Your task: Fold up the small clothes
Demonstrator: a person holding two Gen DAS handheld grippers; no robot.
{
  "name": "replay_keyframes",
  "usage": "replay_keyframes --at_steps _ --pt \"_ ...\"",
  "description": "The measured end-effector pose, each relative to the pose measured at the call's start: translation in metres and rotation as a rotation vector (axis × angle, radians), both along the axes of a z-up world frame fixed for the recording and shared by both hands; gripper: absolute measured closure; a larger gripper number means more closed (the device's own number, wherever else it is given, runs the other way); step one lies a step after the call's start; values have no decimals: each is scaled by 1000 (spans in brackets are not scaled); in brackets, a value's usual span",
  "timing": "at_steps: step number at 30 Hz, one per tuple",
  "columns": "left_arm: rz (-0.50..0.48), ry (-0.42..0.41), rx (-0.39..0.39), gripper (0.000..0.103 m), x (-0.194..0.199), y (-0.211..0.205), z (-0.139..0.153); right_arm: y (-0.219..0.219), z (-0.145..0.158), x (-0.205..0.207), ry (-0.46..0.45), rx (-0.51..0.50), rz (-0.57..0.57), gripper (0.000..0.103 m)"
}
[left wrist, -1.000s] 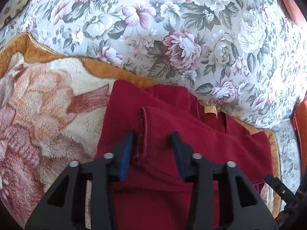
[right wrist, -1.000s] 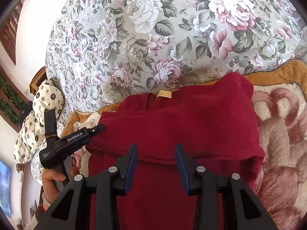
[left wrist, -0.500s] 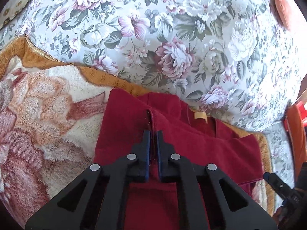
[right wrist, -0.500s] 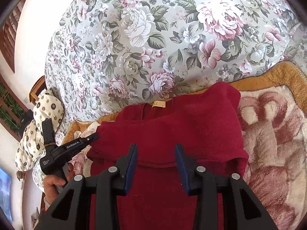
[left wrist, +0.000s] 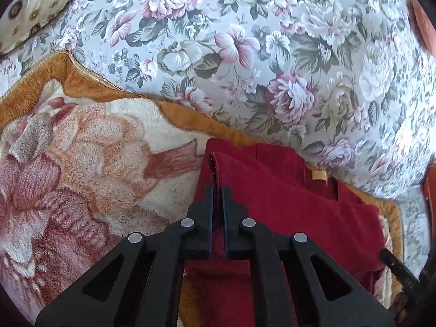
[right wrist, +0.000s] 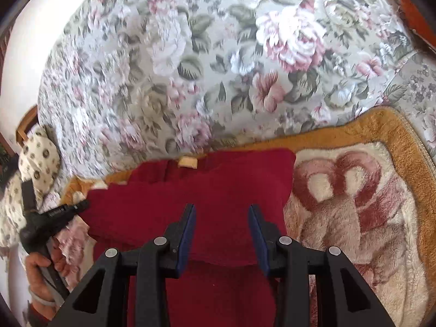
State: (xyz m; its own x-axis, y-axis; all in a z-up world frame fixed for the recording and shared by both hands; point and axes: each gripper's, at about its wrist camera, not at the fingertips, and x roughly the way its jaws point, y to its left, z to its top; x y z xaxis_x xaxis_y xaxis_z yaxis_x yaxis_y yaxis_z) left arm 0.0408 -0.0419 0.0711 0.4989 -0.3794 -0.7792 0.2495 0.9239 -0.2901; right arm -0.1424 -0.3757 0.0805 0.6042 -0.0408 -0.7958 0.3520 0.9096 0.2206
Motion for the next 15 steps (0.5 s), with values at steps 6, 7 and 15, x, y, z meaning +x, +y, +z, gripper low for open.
replay_keyframes --at_steps 6,7,15 --pt "38 -10 34 80 -5 9 4 9 -12 -4 82 -132 47 66" --pt "45 -17 13 71 -7 12 6 6 -5 -7 58 -127 29 66" --pt "-31 -72 64 60 -21 -13 8 -6 -8 29 60 -159 15 66"
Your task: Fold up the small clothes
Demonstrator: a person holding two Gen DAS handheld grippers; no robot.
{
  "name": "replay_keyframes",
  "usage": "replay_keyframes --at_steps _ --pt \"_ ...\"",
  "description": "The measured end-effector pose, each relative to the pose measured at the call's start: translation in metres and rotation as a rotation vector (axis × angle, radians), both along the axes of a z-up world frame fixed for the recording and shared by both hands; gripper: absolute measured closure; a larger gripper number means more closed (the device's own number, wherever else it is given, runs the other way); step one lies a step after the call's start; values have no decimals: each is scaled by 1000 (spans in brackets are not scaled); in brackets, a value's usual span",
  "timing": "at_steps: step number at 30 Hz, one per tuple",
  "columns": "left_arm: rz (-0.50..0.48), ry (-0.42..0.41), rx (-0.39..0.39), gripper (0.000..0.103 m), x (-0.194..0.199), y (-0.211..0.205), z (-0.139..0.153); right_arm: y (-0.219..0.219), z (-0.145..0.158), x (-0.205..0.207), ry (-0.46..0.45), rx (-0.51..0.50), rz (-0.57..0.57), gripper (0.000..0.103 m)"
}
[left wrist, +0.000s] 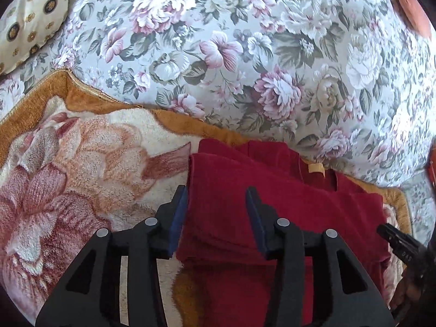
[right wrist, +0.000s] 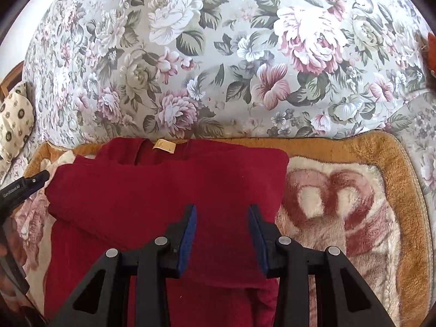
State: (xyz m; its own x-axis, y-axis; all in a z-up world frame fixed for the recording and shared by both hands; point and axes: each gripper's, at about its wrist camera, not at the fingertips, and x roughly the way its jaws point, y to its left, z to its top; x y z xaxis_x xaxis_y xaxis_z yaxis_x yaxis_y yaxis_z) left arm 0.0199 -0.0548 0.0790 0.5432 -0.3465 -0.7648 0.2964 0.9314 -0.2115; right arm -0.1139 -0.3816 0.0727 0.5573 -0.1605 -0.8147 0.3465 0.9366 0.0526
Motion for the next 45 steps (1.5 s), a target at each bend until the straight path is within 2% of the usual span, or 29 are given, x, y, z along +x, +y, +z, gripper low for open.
replay_keyframes --at_steps 2,4,7,12,13,15,16,17,20,21,23,25,28,31,33,35,37,38,39,41,43,45 --pt "-11 -2 111 60 -1 -13 -11 -8 -16 13 49 -49 -28 66" --pt "-22 26 196 60 2 -22 -27 -16 -19 16 10 -44 -37 66" --pt "0 54 155 59 4 -14 -30 -21 -9 9 0 8 -48 66" --pt "16 60 109 59 -3 0 -24 -11 15 -43 -43 -8 -44 65" --pt "16 62 106 57 -6 1 -24 -8 11 -51 -36 -10 -35 65" --pt "12 78 93 57 -12 2 -26 -7 -11 -52 65 -74 -37 64" --pt "11 93 74 57 -15 6 -28 -9 -21 -52 81 -65 -34 63" --pt "12 104 57 57 -20 9 -28 -15 -22 -59 19 -32 -55 60" --pt "-13 131 36 57 -41 22 -20 -24 -6 -80 -23 109 -112 59" --pt "-34 133 29 57 -50 24 -16 -20 2 -87 -42 110 -106 59" --pt "-67 141 22 52 -71 33 -10 -8 17 -109 -63 92 -72 59" --pt "-81 156 -5 35 -97 45 -10 4 22 -136 -80 113 -41 59" --pt "-99 201 -42 33 -131 63 -19 16 11 -176 -89 217 -16 58" --pt "-83 234 -7 33 -144 68 -36 25 -10 -194 -72 266 -8 58" --pt "-51 218 -28 33 -140 66 -37 29 -23 -189 -55 257 -19 58" --pt "-17 213 -36 33 -133 61 -34 24 -31 -179 -82 286 -54 58" --pt "-23 194 -65 33 -128 52 -34 19 -38 -165 -101 306 -82 58" --pt "-26 197 -62 33 -126 49 -37 19 -41 -158 -108 295 -96 59" --pt "-22 201 -31 35 -125 44 -41 20 -42 -154 -107 257 -117 74" --pt "-26 144 63 43 -132 35 -42 19 -38 -154 -98 221 -136 96" --pt "-61 95 122 44 -138 31 -44 18 -29 -160 -114 167 -141 97" --pt "-78 65 127 44 -140 34 -48 18 -29 -160 -76 65 -163 97"
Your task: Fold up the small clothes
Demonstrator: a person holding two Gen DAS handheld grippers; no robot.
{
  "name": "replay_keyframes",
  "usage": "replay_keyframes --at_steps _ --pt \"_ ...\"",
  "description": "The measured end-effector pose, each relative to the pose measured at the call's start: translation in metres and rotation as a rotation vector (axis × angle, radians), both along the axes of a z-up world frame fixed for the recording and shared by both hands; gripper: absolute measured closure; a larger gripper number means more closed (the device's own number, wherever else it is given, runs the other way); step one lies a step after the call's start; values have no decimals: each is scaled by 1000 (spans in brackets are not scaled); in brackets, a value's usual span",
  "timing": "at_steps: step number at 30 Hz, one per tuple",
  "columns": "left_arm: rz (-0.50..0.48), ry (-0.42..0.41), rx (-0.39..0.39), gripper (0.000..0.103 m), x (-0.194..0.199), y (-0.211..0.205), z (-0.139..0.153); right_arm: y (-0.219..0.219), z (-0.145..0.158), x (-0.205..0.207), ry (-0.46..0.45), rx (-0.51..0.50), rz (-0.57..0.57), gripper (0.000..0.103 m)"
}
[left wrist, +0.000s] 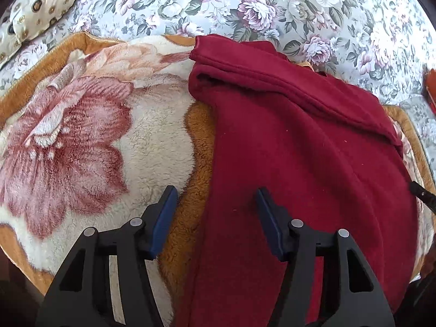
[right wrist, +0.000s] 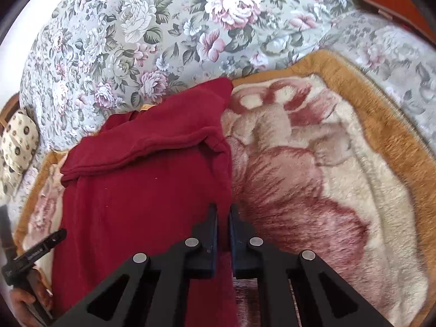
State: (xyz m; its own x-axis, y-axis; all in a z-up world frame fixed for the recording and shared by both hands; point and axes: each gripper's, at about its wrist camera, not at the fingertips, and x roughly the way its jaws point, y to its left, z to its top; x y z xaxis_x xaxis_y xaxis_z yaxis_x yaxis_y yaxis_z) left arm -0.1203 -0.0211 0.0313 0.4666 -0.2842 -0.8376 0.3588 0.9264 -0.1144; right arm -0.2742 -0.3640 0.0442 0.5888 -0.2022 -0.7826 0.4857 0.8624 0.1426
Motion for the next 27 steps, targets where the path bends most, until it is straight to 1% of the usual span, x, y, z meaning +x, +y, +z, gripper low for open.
replay_keyframes --at_steps 1,2,4,5,7,9,11,13,15,17,18,19,20,21,22,23,25,26,27 --pt "0 1 -5 44 1 1 -1 -3 -7 3 26 -4 -9 97" --pt "2 5 -12 44 2 3 0 -5 -12 3 23 15 -12 97" --pt "1 13 -28 44 0 7 1 -6 -8 -2 1 36 -8 97" --pt "2 20 -40 44 -3 11 2 -6 -3 -7 -3 77 13 97" --pt "-3 43 -69 44 -13 18 7 -5 4 -21 15 137 42 89" --pt "-25 76 -109 44 -27 27 11 6 14 -50 0 162 86 70" --pt "-52 95 -121 44 -43 35 13 20 15 -80 5 178 139 63" --pt "-75 104 -112 43 -58 41 13 34 10 -105 35 191 176 63" --pt "-93 132 -112 43 -73 49 11 43 -1 -128 48 240 189 63" --pt "-87 150 -109 43 -86 57 8 52 -15 -140 74 290 204 62" --pt "-85 150 -109 43 -92 61 8 57 -20 -143 80 295 216 63" --pt "-86 147 -110 43 -97 64 7 63 -21 -147 70 270 228 65" --pt "-90 143 -107 42 -102 66 6 71 -20 -150 58 215 246 83" --pt "-93 142 -94 41 -105 65 4 74 -19 -149 53 179 263 95" --pt "-88 143 -79 41 -106 65 3 75 -16 -150 47 160 266 95" --pt "-82 143 -77 41 -108 66 3 71 -17 -150 44 166 254 95" --pt "-68 151 -99 41 -112 69 4 60 -17 -154 35 190 218 95" --pt "-61 158 -104 41 -112 72 3 57 -18 -157 35 199 210 97" --pt "-48 172 -109 41 -114 74 0 55 -18 -157 28 214 213 97"
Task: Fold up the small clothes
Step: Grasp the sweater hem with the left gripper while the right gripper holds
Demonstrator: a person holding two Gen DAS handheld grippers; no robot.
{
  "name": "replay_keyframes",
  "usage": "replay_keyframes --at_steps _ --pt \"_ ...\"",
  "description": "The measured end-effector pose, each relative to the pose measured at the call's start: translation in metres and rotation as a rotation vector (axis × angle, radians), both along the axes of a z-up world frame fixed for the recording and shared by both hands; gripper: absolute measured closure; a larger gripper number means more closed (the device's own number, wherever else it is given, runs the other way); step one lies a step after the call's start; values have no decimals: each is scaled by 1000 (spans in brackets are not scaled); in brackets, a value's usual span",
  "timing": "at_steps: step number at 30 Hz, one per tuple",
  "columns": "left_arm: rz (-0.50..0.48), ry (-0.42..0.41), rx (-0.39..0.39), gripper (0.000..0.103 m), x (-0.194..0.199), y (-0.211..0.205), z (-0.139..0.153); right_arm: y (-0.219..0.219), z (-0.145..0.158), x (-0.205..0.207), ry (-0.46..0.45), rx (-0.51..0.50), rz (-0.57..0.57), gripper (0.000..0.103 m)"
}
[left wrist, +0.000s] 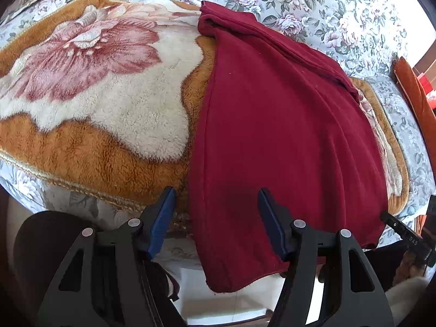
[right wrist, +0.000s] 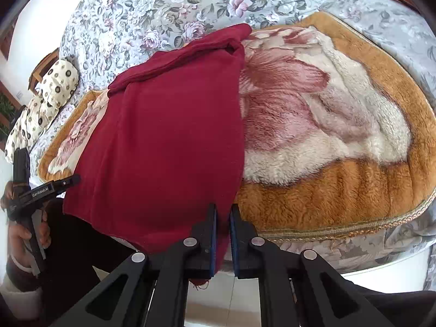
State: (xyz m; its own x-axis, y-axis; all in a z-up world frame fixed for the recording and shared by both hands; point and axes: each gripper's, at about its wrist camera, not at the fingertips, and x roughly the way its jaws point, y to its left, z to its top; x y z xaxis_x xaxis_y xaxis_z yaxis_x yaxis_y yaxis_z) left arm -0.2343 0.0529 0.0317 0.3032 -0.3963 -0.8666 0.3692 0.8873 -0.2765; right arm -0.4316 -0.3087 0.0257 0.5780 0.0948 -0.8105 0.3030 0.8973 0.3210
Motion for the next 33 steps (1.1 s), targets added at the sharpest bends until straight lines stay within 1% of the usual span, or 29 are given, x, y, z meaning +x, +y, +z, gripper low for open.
replay_keyframes --at_steps 2,4,5,6,7,8,10,13,20,22,24,25,26,27,28,29,30,31,33 --pt "12 13 -5 41 -4 2 -4 -3 -2 -2 -11 47 -11 97" --pt "6 6 16 41 -9 -1 -6 -6 -4 -4 -24 81 -26 95" --pt "4 5 28 41 -10 -2 -6 -6 -4 -5 -32 93 -32 91" --pt "4 11 34 38 -11 -3 -7 -6 -4 -8 -33 101 -32 81" --pt "5 21 30 33 -11 -5 -9 -5 -5 -8 -28 118 -25 73" --pt "6 36 25 32 -11 -5 -11 -3 -6 -9 -23 137 -12 63" --pt "15 59 35 31 -10 -5 -18 2 -8 -10 -17 156 10 63" --pt "23 72 25 31 -8 -3 -20 5 -17 -7 10 174 15 63" --pt "23 69 20 30 -8 -3 -21 5 -23 -3 11 217 -1 63" --pt "22 65 18 30 -8 -5 -22 6 -23 -3 9 216 0 63" --pt "20 51 21 30 -9 -6 -22 10 -22 -2 11 188 21 64" --pt "16 44 21 34 -10 -7 -22 12 -20 0 15 174 37 68" --pt "17 41 19 38 -11 -7 -21 14 -19 1 7 187 55 83" --pt "16 46 9 49 -12 -6 -21 15 -16 2 -6 207 68 94" --pt "13 56 -1 65 -12 -4 -19 16 -13 3 -14 213 80 94" --pt "8 60 -10 75 -14 -2 -17 18 -9 4 -20 207 97 94" --pt "1 53 -15 91 -16 0 -13 19 -4 4 -28 209 111 94" --pt "-10 48 -28 93 -19 2 -8 19 0 5 -41 223 120 94" --pt "-31 29 -48 93 -23 3 5 16 12 6 -84 272 144 94"
